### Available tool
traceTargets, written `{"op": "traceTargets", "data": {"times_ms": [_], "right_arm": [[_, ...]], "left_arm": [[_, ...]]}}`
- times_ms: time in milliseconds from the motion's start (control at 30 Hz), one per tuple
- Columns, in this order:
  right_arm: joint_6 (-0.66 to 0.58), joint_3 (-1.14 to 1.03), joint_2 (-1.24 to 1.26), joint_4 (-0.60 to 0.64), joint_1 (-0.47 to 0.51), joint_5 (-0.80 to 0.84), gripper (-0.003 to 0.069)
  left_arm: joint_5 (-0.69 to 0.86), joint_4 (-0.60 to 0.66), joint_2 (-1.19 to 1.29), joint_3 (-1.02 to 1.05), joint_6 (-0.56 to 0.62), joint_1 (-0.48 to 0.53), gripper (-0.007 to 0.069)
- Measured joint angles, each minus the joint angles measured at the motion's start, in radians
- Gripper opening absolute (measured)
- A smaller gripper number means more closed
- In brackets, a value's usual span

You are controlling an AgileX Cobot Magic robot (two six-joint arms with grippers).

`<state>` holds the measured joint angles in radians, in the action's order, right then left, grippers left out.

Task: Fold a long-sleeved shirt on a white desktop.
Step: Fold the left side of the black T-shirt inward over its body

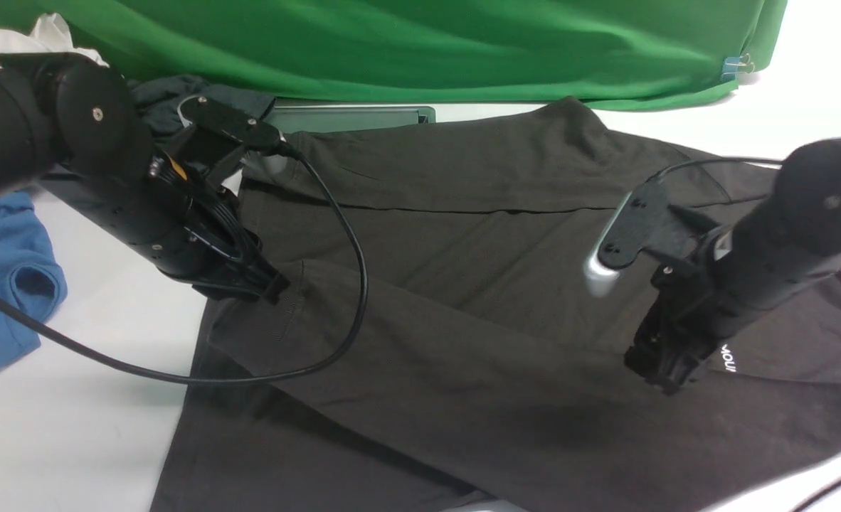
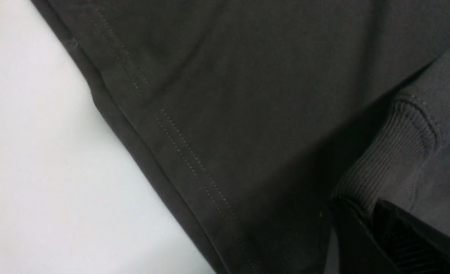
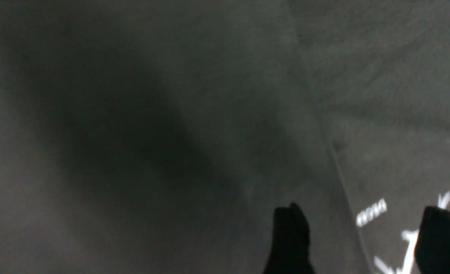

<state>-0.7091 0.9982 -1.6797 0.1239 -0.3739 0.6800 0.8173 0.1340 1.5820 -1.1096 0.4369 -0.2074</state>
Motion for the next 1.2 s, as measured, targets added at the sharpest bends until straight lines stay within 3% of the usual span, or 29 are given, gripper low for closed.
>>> {"op": "traceTargets", "data": {"times_ms": [200,300,567,667,733,1200], "right_arm": [[-0.016,0.000,-0.099,0.001,0.000,-0.076,0.0402],[-0.017,0.002,-0.133,0.006,0.000,-0.090,0.0356],[-0.007,0.003,-0.135,0.019,0.000,-0.074,0.0190],[0.016,0.004,-0.134,0.023,0.000,-0.065,0.0076],[0.019,0.004,-0.131,0.021,0.000,-0.062,0.0041],[0.102,0.001,-0.013,-0.006,0.000,-0.042,0.0020]], "left_arm": [[0.000,0.001,0.000,0.000,0.000,0.000,0.0049],[0.000,0.001,0.000,0.000,0.000,0.000,0.0049],[-0.001,0.001,0.000,0.000,0.000,0.000,0.0049],[-0.001,0.001,0.000,0.000,0.000,0.000,0.0049],[-0.001,0.001,0.000,0.000,0.001,0.000,0.0049],[-0.048,0.001,0.000,-0.005,0.001,0.000,0.0048]]}}
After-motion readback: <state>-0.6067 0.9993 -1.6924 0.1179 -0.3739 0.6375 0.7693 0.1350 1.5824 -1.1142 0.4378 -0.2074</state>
